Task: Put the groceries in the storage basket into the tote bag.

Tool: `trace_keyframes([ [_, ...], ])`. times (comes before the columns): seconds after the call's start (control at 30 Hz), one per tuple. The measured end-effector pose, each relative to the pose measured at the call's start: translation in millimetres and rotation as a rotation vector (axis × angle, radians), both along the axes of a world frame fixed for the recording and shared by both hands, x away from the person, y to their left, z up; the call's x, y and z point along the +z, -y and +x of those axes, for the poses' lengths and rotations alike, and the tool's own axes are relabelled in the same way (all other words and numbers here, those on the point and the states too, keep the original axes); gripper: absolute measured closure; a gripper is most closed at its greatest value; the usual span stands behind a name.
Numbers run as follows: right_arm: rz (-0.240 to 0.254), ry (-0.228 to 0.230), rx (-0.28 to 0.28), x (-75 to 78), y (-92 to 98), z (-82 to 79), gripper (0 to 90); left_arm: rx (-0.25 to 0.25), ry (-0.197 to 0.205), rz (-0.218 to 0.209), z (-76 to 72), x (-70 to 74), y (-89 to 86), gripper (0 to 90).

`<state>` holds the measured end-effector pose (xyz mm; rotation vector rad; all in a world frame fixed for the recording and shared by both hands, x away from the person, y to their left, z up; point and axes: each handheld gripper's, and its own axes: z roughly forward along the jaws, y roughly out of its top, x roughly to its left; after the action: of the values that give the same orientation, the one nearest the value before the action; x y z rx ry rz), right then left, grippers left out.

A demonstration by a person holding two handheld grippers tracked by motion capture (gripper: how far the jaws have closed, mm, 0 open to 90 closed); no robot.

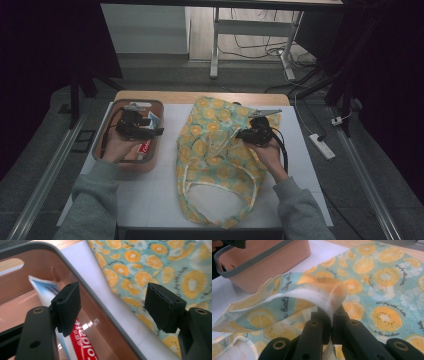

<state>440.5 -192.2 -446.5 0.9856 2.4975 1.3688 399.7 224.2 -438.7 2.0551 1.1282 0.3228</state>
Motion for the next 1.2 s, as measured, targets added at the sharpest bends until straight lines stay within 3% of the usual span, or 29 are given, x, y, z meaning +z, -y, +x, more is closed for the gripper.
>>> trace_keyframes([
  [0.17,-0.001,0.001,-0.001,0.9,-0.2,-1.2,88.2,0.041,0.007,0.024,5.7,-2.5,-5.1,28.5],
  [0.37,-0.008,-0.002,0.008,0.1,-1.8,-2.4,88.2,0.098,-0.023,0.049,15.2,-11.4,-15.7,27.8],
  [0.53,-0.007,-0.004,0.012,-0.7,-1.8,-1.5,88.1,0.131,-0.070,0.086,25.5,-20.5,-18.6,26.9],
  [0.73,-0.006,-0.005,0.015,-0.3,-0.7,-0.8,88.1,0.139,-0.120,0.136,31.1,-27.8,-16.2,24.6],
  [0.93,0.000,-0.008,0.015,-1.0,0.9,0.9,88.1,0.155,-0.215,0.185,41.6,-39.6,-13.7,22.6],
  [1.07,-0.005,-0.007,0.024,-0.8,-0.8,-0.8,88.1,0.161,-0.252,0.257,48.0,-51.2,-4.4,22.6],
  [1.2,-0.009,-0.004,0.029,-0.2,-1.6,-2.9,88.0,0.201,-0.286,0.253,54.9,-59.8,-7.0,24.3],
])
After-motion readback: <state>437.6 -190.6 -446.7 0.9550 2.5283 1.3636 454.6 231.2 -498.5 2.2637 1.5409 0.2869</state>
